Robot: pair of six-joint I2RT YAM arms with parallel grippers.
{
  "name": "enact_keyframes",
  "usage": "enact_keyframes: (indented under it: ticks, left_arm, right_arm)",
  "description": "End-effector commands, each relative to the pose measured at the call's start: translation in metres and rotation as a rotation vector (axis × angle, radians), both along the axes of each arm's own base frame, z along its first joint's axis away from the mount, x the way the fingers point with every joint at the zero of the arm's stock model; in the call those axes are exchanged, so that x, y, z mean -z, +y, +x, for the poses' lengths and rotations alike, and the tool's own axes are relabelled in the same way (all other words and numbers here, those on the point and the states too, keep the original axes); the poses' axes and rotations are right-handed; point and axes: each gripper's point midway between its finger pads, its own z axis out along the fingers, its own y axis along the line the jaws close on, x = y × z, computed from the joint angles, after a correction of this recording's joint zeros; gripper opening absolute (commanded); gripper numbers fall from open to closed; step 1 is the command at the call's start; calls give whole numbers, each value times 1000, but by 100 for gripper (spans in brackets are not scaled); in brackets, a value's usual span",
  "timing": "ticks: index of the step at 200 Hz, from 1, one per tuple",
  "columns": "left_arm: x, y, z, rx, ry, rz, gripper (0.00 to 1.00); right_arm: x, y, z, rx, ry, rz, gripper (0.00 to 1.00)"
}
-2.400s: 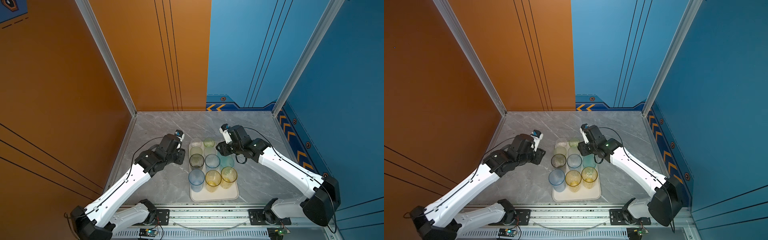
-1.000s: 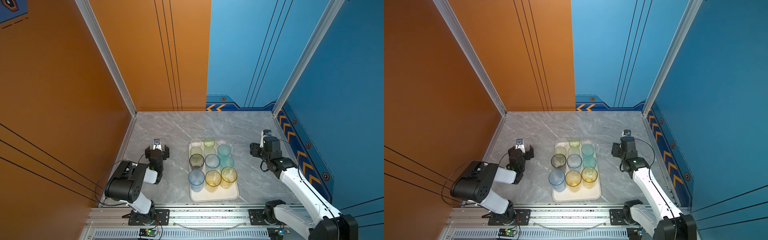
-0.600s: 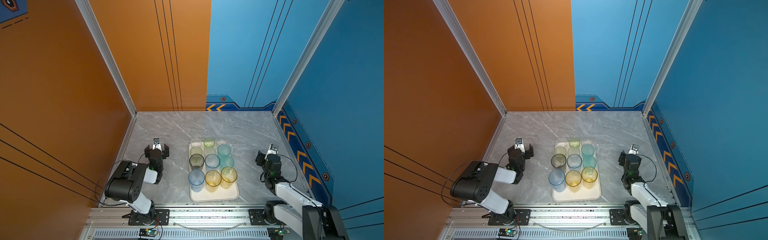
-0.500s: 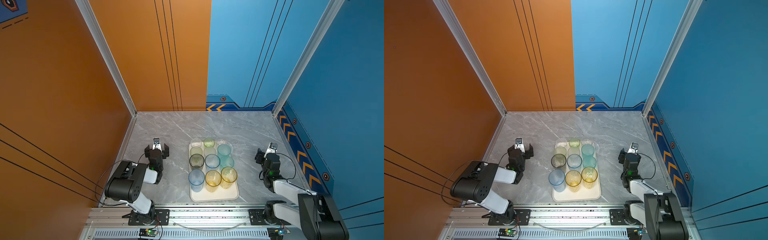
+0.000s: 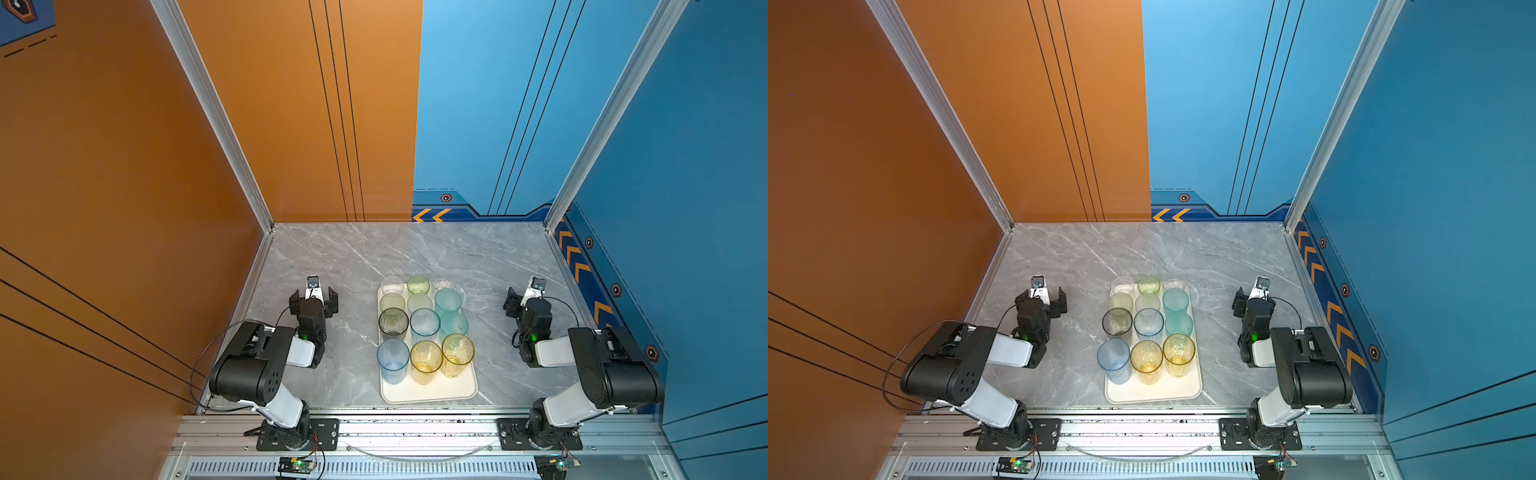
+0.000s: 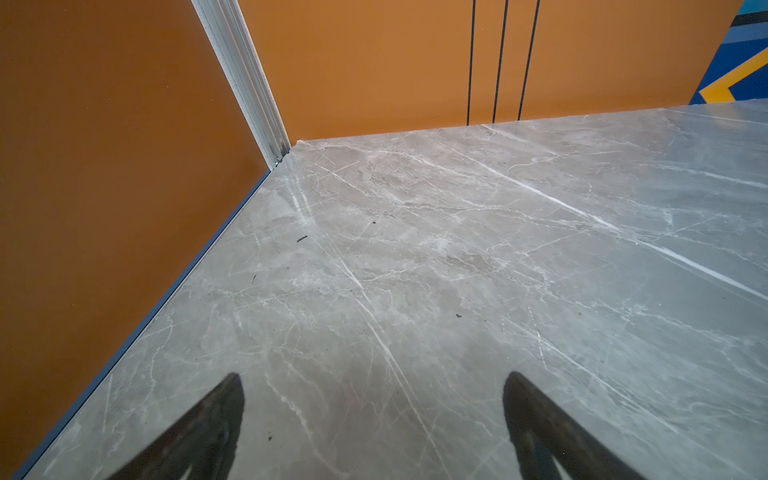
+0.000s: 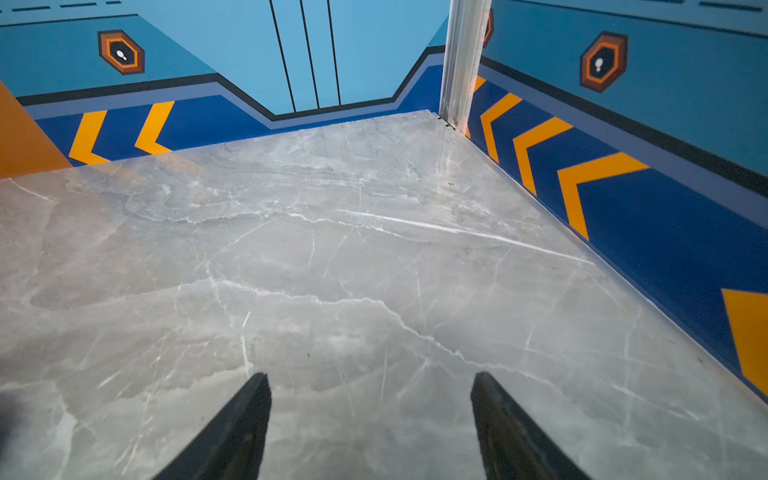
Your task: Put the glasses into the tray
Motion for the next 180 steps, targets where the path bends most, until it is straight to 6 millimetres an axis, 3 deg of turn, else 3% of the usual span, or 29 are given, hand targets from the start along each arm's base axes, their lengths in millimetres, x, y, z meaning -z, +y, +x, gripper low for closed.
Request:
enact_keyframes:
  ticks: [1, 9, 14, 17, 180]
  left_arm:
    - [-3, 3, 5, -8, 3, 4, 98]
    - [-3, 3, 5, -5, 4, 1, 98]
    - [-3, 3, 6, -5, 7, -1, 98]
    - [-2, 3, 6, -4, 8, -3, 98]
    - [-2, 4, 7, 0, 12, -10, 98]
  right_arm:
    - [1, 6, 4, -18, 36, -39, 79]
    - [3, 6, 3, -19, 45, -37, 84]
    - [3, 6, 3, -19, 43, -37, 97]
    - [2, 6, 3, -19, 39, -37, 100]
    - [2, 7, 3, -21, 41, -41, 100]
